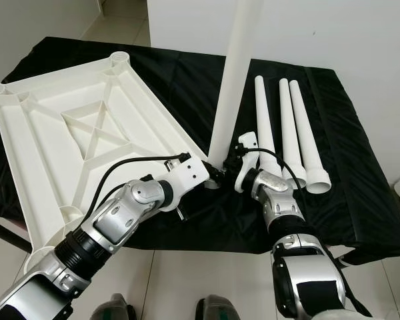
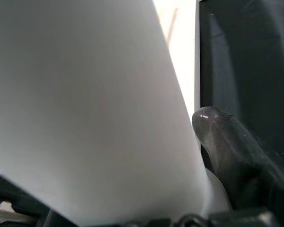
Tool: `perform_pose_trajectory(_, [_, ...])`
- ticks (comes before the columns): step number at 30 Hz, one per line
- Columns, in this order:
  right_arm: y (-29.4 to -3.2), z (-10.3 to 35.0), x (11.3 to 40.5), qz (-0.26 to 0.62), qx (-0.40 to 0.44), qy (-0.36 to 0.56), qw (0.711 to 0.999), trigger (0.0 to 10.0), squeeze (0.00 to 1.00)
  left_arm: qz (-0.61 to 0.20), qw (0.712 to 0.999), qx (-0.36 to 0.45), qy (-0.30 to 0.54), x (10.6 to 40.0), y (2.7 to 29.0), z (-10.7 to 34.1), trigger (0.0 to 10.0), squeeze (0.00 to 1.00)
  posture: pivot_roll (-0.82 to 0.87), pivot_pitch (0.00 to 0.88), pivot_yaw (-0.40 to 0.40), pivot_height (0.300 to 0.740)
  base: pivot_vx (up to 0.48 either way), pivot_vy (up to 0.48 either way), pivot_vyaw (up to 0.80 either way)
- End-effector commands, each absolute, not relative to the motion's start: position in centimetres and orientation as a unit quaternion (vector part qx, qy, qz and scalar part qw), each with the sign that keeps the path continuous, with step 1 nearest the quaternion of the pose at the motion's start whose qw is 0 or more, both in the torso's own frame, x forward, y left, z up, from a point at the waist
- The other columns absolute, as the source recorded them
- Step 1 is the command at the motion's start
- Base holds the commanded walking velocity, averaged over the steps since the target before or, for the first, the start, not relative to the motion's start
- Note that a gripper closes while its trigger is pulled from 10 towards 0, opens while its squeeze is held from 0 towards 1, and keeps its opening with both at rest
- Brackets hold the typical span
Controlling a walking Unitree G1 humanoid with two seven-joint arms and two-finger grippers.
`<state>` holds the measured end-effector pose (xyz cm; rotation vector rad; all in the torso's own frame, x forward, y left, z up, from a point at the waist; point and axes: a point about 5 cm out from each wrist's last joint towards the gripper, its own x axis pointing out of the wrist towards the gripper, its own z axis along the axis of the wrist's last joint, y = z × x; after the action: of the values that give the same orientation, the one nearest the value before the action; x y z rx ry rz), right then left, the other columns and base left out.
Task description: Building children table
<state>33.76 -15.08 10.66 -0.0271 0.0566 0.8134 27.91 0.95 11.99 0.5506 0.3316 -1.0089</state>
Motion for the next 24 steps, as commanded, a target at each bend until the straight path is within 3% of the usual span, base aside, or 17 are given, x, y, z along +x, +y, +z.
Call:
perform_pose_trajectory(1, [-16.4, 9.2, 33.7, 0.292, -0.042, 0.058, 0.954, 0.0, 0.0, -0.507, 0.794, 0.263, 0.208, 26.5, 0.9, 9.8, 10.0, 0.0, -0.08, 0.01, -0.031, 0.74, 0.0, 0.0, 0.0])
perform_pose_trajectory(6, [-15.7, 8.0, 33.3, 0.193, 0.023, 0.075, 0.978, 0.0, 0.0, -0.507, 0.795, 0.261, 0.208, 26.4, 0.7, 9.8, 10.0, 0.0, -0.08, 0.013, -0.036, 0.74, 0.0, 0.0, 0.0])
perform_pose_trajectory(14, [-15.5, 7.0, 31.7, -0.021, 0.023, 0.07, 0.997, 0.0, 0.0, -0.505, 0.796, 0.259, 0.211, 26.3, 0.8, 9.7, 10.0, 0.0, -0.07, 0.021, -0.041, 0.74, 0.0, 0.0, 0.0])
perform_pose_trajectory(20, [-15.6, 7.6, 31.6, -0.047, 0.025, 0.058, 0.997, 0.0, 0.0, -0.507, 0.795, 0.258, 0.211, 26.2, 0.8, 9.7, 10.0, 0.0, -0.08, 0.024, -0.036, 0.74, 0.0, 0.0, 0.0])
perform_pose_trajectory(22, [-16.2, 7.8, 31.6, -0.049, 0.029, 0.055, 0.997, 6.7, 0.0, -0.509, 0.794, 0.26, 0.209, 26.3, 0.7, 9.7, 10.0, 0.0, -0.08, 0.024, -0.036, 0.74, 0.0, 0.0, 0.0])
perform_pose_trajectory(23, [-16.2, 7.8, 31.6, -0.049, 0.029, 0.055, 0.997, 6.7, 0.0, -0.509, 0.794, 0.26, 0.209, 26.3, 0.7, 9.7, 10.0, 0.0, -0.08, 0.024, -0.036, 0.74, 0.0, 0.0, 0.0])
perform_pose_trajectory(24, [-16.2, 8.0, 31.6, -0.047, 0.032, 0.052, 0.997, 10.0, 0.0, -0.509, 0.794, 0.261, 0.208, 26.3, 0.7, 9.7, 10.0, 0.0, -0.08, 0.024, -0.036, 0.74, 0.0, 0.0, 0.0])
